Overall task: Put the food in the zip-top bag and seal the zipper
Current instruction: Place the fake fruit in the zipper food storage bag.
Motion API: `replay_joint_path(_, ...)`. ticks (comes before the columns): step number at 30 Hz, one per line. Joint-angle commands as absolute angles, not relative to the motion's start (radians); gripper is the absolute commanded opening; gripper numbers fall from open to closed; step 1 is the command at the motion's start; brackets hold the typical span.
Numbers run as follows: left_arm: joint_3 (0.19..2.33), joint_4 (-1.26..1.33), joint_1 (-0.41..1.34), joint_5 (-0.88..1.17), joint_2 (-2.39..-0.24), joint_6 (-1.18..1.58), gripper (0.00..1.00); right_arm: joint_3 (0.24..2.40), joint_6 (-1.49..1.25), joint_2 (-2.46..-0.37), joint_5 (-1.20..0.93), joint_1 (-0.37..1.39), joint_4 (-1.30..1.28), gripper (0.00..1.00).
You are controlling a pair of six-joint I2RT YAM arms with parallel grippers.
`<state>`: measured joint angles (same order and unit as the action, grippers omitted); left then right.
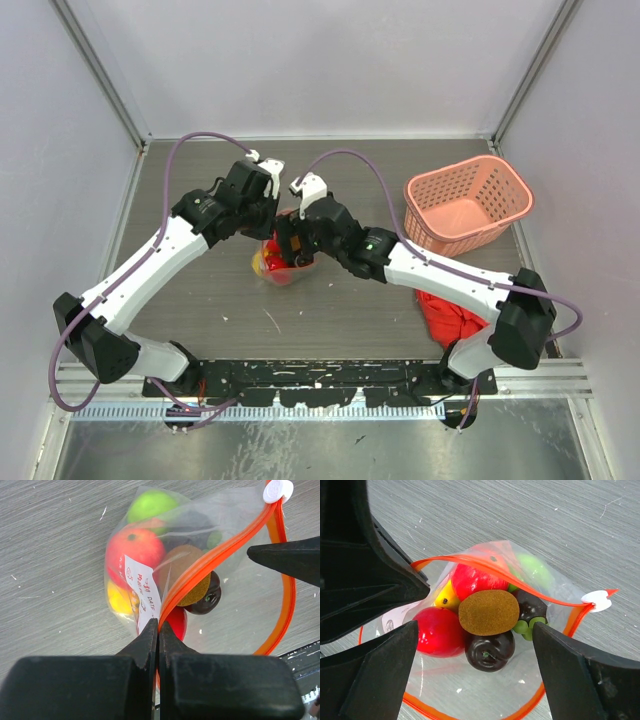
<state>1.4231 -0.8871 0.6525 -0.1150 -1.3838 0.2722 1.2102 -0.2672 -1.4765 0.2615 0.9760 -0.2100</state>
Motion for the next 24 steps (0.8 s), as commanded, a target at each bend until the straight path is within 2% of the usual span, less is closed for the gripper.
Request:
replay_joint_path(1,1.451,-0.846,0.647,-0.113,-1.377,0.256,0.00,1.242,-0.227,-1.370,0.254,0.962,-0.156,1.00)
replay_joint_path(10,1.452,-0.839,0.647,-0.092,-1.365,0.208,0.00,1.142,-0.213,-1.226,-0.091,0.752,-0.072,1.00)
replay_joint_path(13,1.443,-0.829,0.647,-0.060,-1.353,0.171,0.00,1.051,-0.095,-1.165,-0.219,0.684,0.024,0.99)
replay_joint_path(15,1.436,-0.800,0.647,-0.025,-1.348,0.154,0.00,0.987,0.004,-1.130,-0.265,0.663,0.077,0.94)
replay_joint_path(17,1.430,-0.786,0.647,0.005,-1.343,0.137,0.00,0.970,0.044,-1.110,-0.273,0.642,0.066,1.00)
replay_joint_path(20,1.424,-0.772,0.647,0.050,-1.338,0.107,0.00,1.004,0.060,-1.125,-0.480,0.503,-0.003,1.00)
replay_joint_path(24,1.415,-0.754,0.647,0.110,-1.336,0.052,0.00,0.949,0.130,-1.123,-0.576,0.419,0.033,0.99)
